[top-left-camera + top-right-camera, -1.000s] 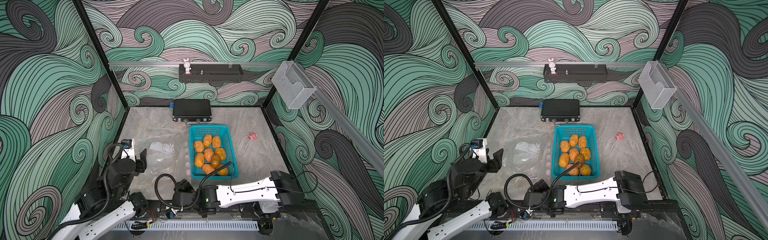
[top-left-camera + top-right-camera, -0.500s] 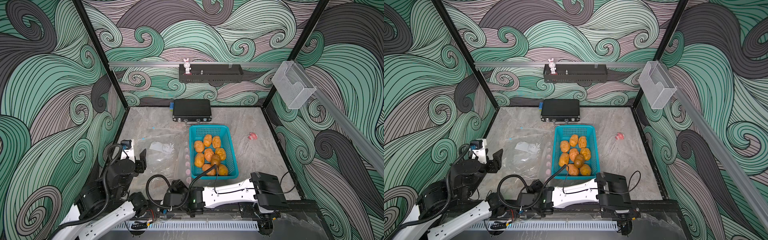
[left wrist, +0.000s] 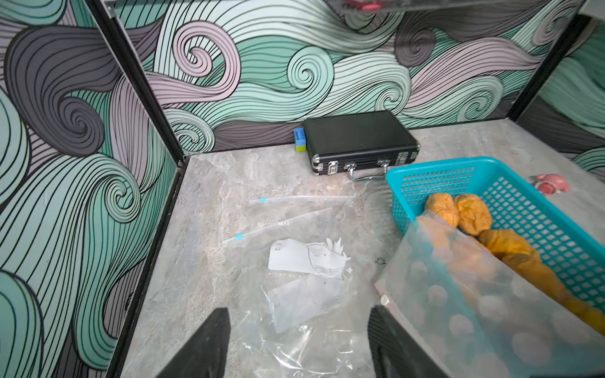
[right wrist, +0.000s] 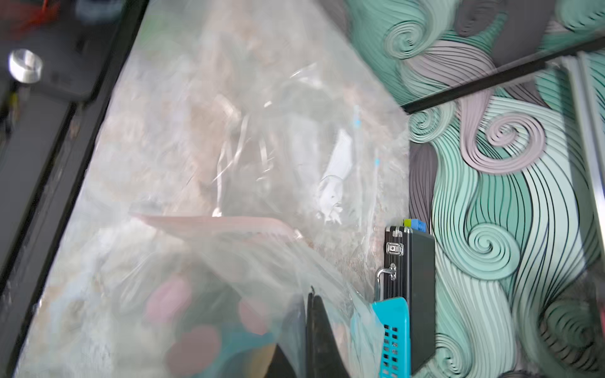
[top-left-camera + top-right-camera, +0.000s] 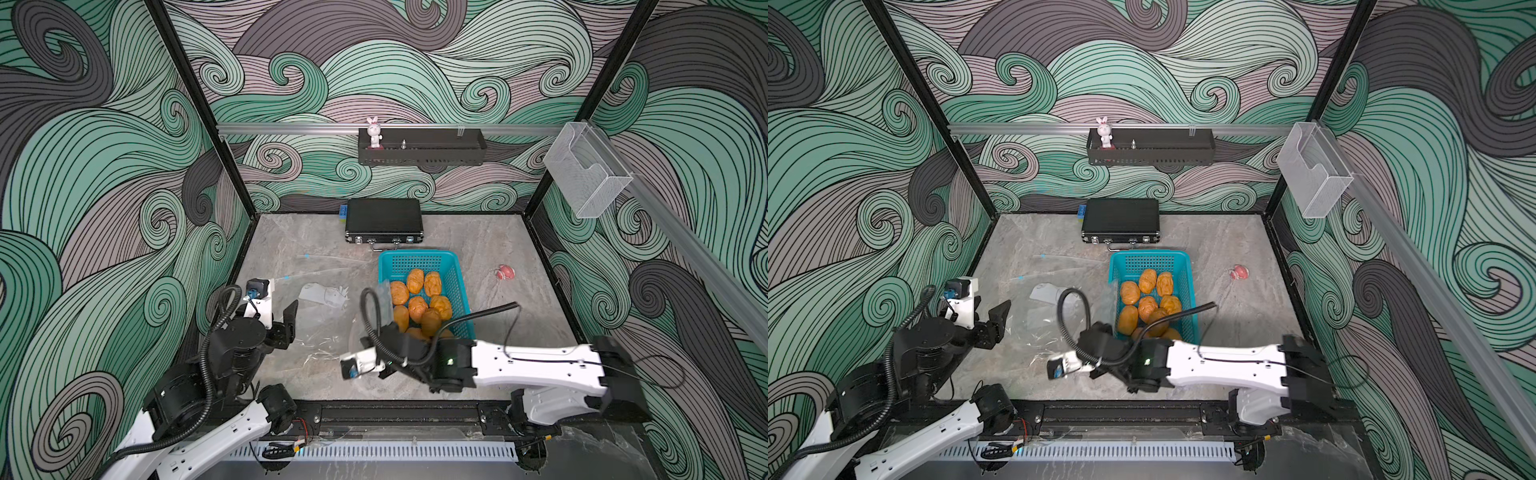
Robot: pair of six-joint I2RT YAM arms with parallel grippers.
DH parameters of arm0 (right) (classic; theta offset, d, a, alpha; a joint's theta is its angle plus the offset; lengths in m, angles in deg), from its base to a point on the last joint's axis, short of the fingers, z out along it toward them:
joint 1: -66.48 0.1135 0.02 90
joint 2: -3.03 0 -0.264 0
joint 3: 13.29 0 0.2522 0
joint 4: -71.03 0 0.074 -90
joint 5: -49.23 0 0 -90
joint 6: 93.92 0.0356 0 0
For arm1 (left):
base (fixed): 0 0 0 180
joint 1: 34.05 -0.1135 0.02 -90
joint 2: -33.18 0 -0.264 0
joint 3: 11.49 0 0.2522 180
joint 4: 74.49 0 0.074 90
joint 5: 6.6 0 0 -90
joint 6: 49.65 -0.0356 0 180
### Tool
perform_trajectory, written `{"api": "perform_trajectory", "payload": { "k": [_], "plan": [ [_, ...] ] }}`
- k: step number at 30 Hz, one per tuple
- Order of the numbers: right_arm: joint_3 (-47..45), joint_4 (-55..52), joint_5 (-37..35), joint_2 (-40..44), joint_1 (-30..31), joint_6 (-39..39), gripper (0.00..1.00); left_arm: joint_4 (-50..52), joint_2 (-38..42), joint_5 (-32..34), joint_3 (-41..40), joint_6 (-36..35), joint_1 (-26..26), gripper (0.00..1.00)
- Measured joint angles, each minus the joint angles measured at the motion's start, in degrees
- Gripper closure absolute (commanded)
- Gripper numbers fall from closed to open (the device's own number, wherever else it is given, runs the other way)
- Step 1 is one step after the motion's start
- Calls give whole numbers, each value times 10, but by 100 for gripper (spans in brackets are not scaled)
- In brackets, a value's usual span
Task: Put the potatoes into a zipper bag and zip it
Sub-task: Pick up the zipper food storage bag.
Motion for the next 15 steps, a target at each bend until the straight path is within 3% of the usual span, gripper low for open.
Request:
{"api": "perform_trajectory", "payload": {
  "k": [5,12,15],
  "plan": [
    [-67,115,111,109,-124,132,100,-13,-1,-72,19,-44,0,26],
    [-150,209,249,120,-242,293,100,-18,-77,-245,-8,-130,-1,23],
    [-169,240,288,123,-269,337,100,-21,-135,-285,-15,-163,-1,23]
  ]
}}
